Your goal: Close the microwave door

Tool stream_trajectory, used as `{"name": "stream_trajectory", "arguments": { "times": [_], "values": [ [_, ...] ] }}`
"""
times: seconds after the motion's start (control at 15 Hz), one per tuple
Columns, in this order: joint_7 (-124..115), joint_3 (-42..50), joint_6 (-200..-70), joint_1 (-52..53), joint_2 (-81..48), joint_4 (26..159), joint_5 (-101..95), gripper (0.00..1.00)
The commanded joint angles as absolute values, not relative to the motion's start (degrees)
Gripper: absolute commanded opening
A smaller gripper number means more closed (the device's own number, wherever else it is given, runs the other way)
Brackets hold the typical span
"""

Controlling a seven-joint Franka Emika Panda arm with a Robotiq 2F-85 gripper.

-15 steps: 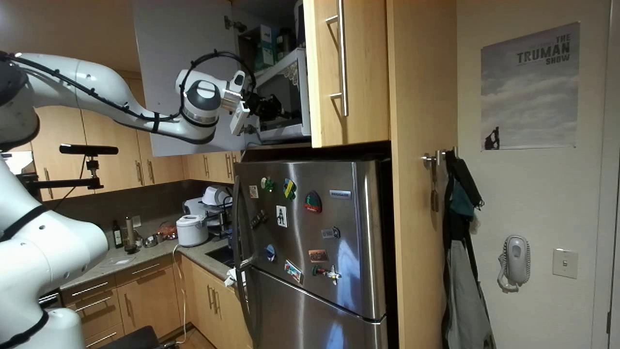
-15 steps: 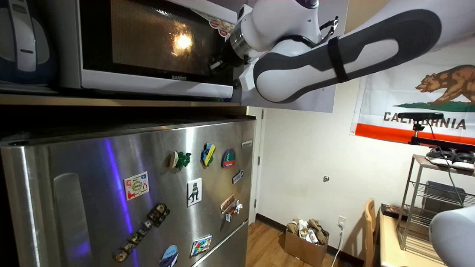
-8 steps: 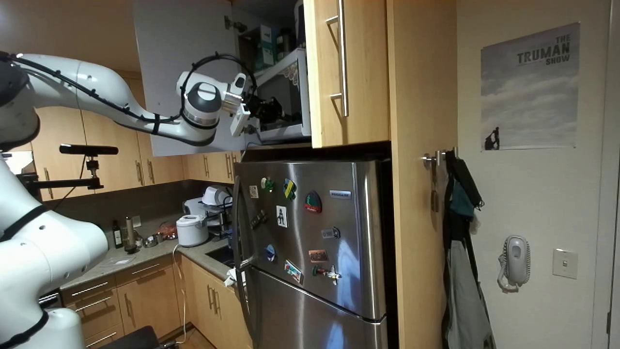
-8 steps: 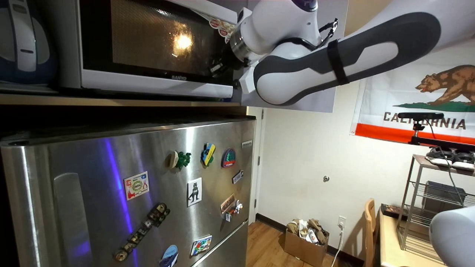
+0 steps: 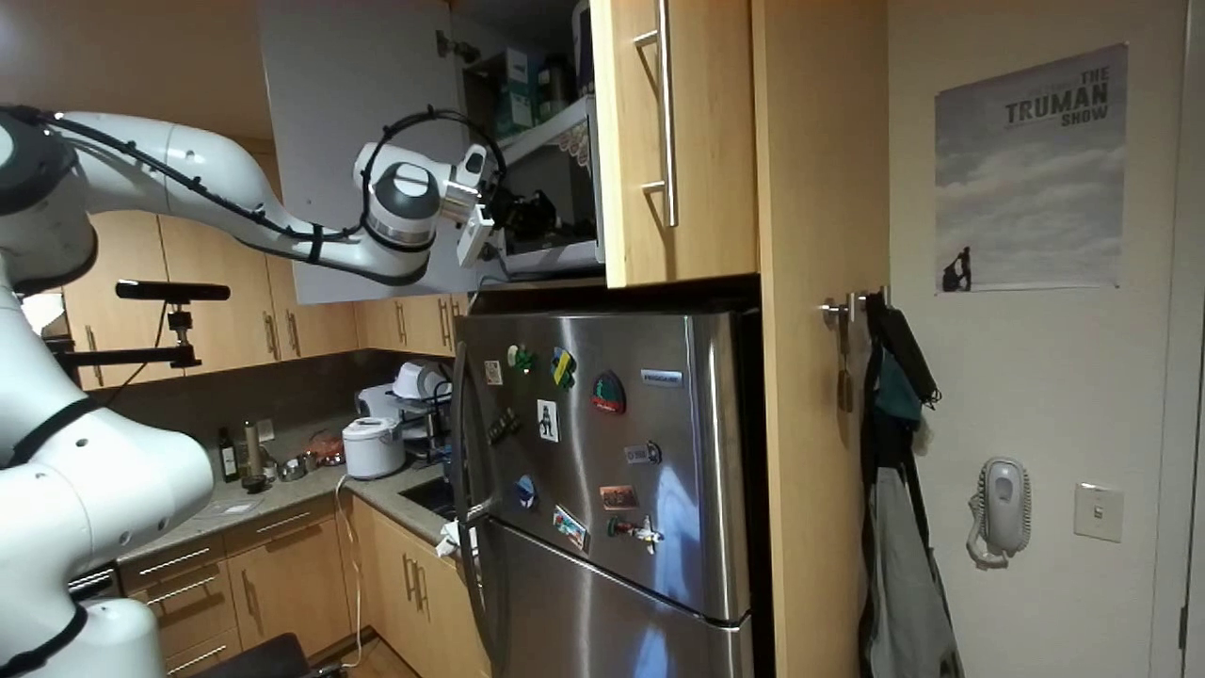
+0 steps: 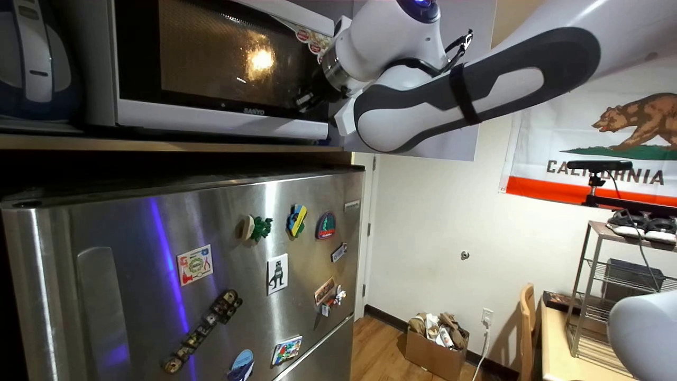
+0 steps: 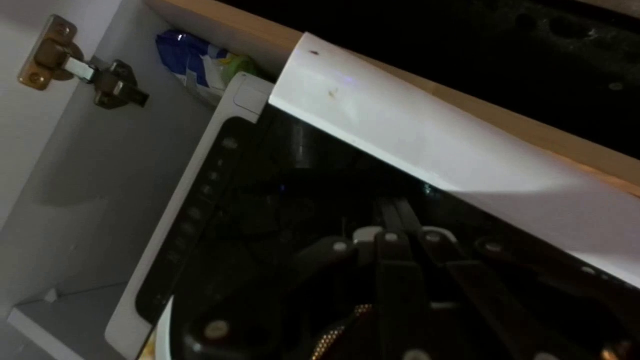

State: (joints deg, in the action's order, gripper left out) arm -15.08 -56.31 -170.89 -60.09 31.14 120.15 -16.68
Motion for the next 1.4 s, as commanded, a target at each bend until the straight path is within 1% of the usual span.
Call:
{"name": "stream_trajectory", "arguments": {
  "times": [0.0,0.6,1.33],
  "values": [
    [-17.0,-59.9,-169.9,-65.4,30.4,116.1,-17.2,0.01],
    [-16.4,-67.1,-168.9,-74.3,28.3,110.6,-15.9,0.01],
    [-15.3,-81.3,-158.9,-88.6,25.8,100.4,-14.0,0.01]
  ]
}}
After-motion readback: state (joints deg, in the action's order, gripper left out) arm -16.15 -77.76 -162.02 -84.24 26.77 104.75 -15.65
